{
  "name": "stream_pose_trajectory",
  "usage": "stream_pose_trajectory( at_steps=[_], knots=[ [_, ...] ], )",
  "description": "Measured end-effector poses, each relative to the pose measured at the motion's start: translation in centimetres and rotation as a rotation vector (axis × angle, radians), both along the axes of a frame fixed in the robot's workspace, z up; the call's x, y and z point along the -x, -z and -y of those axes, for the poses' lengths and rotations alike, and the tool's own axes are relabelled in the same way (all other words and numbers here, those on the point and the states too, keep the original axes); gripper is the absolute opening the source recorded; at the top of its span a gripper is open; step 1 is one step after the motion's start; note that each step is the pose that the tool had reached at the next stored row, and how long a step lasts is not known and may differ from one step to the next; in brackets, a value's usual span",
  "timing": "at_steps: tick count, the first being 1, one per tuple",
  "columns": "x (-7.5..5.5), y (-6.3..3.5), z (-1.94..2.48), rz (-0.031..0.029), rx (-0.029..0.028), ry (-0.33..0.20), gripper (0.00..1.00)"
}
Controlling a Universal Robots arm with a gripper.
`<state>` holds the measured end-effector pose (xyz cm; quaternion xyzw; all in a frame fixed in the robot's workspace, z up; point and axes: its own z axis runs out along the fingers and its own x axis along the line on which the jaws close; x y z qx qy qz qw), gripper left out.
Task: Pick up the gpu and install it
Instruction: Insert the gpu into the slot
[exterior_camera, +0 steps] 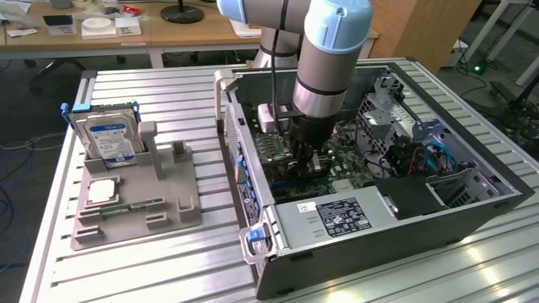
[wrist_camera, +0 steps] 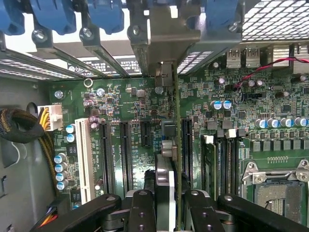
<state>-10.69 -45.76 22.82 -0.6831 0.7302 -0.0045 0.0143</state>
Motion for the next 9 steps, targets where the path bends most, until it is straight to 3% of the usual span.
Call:
stream_pose_trajectory(
  at_steps=[9],
  knots=[
    [0.0, 0.02, 0.0, 0.0, -0.0001, 0.0, 0.28]
  ],
)
